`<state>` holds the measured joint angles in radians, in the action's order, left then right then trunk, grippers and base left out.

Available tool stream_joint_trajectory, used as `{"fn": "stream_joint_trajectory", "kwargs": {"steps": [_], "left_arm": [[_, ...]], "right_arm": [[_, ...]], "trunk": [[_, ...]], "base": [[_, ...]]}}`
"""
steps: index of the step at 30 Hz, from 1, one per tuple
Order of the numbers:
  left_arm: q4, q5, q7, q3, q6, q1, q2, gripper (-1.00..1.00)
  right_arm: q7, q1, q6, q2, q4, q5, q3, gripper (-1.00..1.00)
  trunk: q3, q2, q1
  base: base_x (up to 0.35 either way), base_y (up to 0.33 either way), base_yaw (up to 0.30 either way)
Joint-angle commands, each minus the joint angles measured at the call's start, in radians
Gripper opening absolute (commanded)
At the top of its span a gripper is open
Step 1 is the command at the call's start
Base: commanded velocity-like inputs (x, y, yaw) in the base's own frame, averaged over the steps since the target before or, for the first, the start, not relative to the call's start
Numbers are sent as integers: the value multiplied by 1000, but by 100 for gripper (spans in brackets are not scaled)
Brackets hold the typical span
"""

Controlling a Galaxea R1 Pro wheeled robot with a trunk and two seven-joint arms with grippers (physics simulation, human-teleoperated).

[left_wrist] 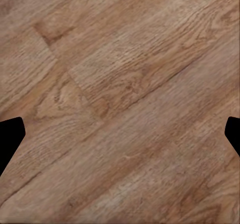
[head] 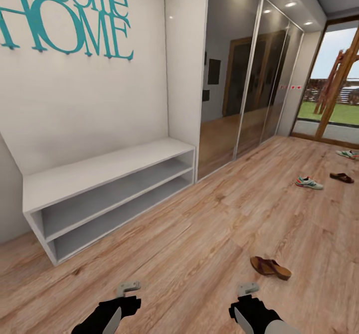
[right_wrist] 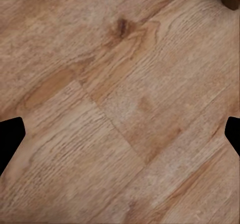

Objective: Pick up the two gym shoes and the two sandals from the corridor floor and place them onto the hallstand (shoe rack) in the corridor, making sure they are on the rack and not on the floor. Arrange them so the two gym shoes are next to each other and the two sandals are next to each other.

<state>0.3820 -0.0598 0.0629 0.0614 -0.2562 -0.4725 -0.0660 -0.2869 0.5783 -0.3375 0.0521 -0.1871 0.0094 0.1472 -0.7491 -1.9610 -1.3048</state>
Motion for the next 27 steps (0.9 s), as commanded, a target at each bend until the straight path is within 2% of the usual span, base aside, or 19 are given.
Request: {"fn": "stream_joint_trajectory", "kwargs": {"steps": [1, 9, 14, 20, 24, 27], "left_arm": [[0, 0, 0, 0, 0, 0, 0, 100], [0, 0, 1, 0, 0, 0, 0, 100], [0, 0, 1, 0, 0, 0, 0, 100], [-2, 0, 1, 0, 0, 0, 0, 100], [-19, 0, 1, 0, 1, 0, 0, 100], [-22, 0, 1, 0, 1, 0, 0, 100]], "right_arm": [[0, 0, 0, 0, 0, 0, 0, 100], [0, 0, 0, 1, 0, 0, 0, 100], [-4, 0, 0, 14, 2, 1, 2, 100], [-9, 0, 0, 20, 4, 1, 25, 100], [-11, -1, 0, 23, 5, 1, 61, 100], [-11, -1, 0, 23, 5, 1, 69, 100]], "trunk": [[0, 0, 0], [0, 0, 0], [0, 0, 0], [-3, 0, 0], [-4, 0, 0], [-6, 0, 0]], "base": [[111, -202, 292], [125, -260, 292], [136, -308, 292], [139, -320, 291], [140, -324, 291], [140, -327, 291]]}}
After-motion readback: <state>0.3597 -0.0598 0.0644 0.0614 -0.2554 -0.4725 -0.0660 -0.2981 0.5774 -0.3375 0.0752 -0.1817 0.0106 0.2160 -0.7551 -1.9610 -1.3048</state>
